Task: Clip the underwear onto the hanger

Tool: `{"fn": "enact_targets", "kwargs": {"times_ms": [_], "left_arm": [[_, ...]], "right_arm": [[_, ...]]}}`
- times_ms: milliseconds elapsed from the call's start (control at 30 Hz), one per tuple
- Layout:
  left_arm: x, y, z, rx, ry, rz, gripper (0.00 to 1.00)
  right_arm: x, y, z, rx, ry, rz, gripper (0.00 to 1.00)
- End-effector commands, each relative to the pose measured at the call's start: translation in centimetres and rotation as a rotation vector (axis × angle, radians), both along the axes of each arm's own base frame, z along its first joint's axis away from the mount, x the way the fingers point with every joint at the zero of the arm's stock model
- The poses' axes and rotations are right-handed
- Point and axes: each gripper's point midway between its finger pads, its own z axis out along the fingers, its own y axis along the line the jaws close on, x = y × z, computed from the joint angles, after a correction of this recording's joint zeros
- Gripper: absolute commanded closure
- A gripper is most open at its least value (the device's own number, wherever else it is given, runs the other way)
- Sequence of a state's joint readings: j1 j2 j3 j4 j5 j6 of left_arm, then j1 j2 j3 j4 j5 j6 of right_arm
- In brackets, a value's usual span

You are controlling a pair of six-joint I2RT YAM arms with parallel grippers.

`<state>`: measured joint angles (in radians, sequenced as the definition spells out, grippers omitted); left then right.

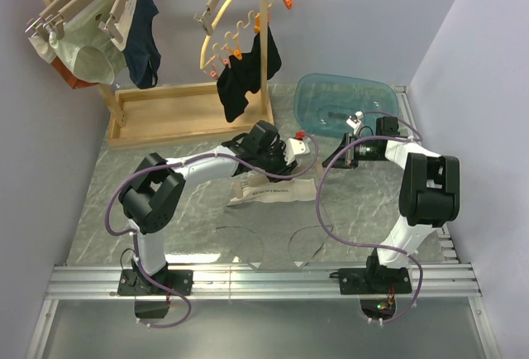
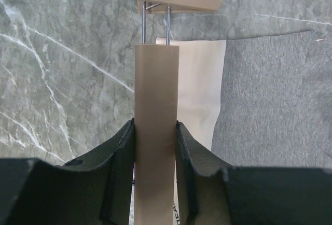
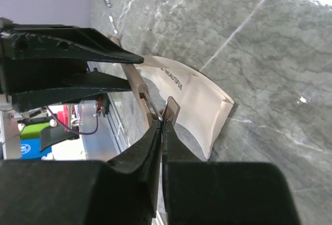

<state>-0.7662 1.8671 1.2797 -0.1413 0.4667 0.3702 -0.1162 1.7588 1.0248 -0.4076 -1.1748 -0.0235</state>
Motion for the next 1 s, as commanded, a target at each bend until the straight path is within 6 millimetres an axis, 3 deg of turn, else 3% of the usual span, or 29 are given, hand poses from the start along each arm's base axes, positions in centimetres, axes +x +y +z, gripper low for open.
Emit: {"fn": "enact_targets", "kwargs": {"times_ms": [0, 133, 333, 500, 567, 600, 633, 667, 733, 867, 967], "left_arm": [[-0.1, -2.0, 5.0, -0.139, -0.067, -0.051, 0.77], [0.0, -1.6, 5.0, -0.132, -0.005, -0.026, 0.53], [1.0, -0.1, 7.1, -0.167, 0.072, 0.007, 0.33], [1.2, 0.4, 9.9, -0.239, 0.184, -0.015, 0.27], [0.7, -0.1, 9.9, -0.256, 0.27, -0.056, 0.26], [0.7, -0.4, 10.8, -0.259, 0.298, -0.07, 0.26], [0.7, -0.7, 10.0, -0.252, 0.343, -0.087, 0.26], [0.5, -1.2, 11.2, -0.273, 0.353, -0.128, 0.25], [0.3, -1.5, 10.5, -0.27, 0.411, -0.152, 0.26], [0.3, -2.4, 11.0, -0.316, 0.469, -0.201, 0.25], [0.5, -2.8, 9.9, -0.308, 0.539, -0.207, 0.25]], "right_arm": [[-0.8, 1.0, 1.2, 0.089, -0.011, 0.057, 0.97], [-0.9, 0.9, 1.4, 0.077, -0.039, 0.062, 1.0], [-0.9, 1.0, 2.2, 0.077, -0.083, 0.082, 1.0], [-1.1, 1.5, 2.1, 0.057, -0.13, 0.126, 1.0], [-1.2, 1.6, 2.1, 0.044, -0.151, 0.138, 1.0], [-1.2, 1.9, 2.1, 0.037, -0.165, 0.148, 1.0], [-1.0, 2.0, 2.2, 0.03, -0.179, 0.154, 1.0], [-0.9, 2.1, 2.3, 0.013, -0.199, 0.161, 1.0], [-0.8, 2.6, 2.8, 0.0, -0.226, 0.185, 1.0], [-0.5, 3.0, 3.6, -0.044, -0.304, 0.226, 1.0], [-0.5, 3.1, 4.1, -0.062, -0.339, 0.238, 1.0]]}}
